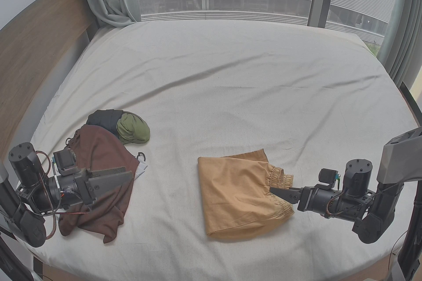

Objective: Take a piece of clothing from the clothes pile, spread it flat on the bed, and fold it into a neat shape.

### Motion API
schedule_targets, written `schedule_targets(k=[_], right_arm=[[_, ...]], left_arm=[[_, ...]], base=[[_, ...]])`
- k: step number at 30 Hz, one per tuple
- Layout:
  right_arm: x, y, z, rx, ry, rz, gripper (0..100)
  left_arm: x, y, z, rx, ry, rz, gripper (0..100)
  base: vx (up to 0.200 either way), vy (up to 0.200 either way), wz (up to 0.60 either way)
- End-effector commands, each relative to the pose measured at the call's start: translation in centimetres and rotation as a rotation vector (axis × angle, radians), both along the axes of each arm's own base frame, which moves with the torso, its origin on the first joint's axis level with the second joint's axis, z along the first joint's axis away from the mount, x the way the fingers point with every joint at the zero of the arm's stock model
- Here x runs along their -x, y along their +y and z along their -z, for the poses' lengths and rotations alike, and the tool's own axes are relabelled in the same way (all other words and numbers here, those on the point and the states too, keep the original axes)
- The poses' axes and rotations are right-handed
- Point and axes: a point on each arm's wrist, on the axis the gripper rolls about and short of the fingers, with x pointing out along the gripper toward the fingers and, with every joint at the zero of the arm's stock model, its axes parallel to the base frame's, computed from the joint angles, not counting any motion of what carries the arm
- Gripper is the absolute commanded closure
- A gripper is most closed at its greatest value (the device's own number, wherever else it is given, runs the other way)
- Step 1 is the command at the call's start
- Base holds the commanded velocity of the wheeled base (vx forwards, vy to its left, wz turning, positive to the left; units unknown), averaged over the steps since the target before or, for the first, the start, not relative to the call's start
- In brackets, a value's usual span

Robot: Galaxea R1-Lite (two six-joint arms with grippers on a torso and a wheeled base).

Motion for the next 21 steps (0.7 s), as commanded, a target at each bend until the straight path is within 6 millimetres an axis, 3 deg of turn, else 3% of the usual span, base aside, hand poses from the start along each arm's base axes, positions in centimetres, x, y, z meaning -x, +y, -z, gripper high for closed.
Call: schedule_targets(k=[1,6,16,21], right_arm=[[-0.1,0.0,0.5,0.006,0.016,0.000,0],[-0.2,-0.2,1.2,0.016,0.038,0.006,0],[0.0,-1.0,4.9,0.143,0.109,0.002,0],[-0.3,-1.5,5.6,0.162,0.122,0.042,0]], left_arm=[[1.3,0.8,2.1,-0.145,-0.113,0.040,0],[1.7,1.3,3.2,-0.195,-0.170,0.092,0],[2.1,1.2,3.1,-0.145,-0.165,0.188,0],[2.1,1.5,3.1,-0.123,-0.123,0.170,0]], base=[[0.000,0.000,0.00],[0.000,0.000,0.00],[0.000,0.000,0.00],[0.000,0.000,0.00]])
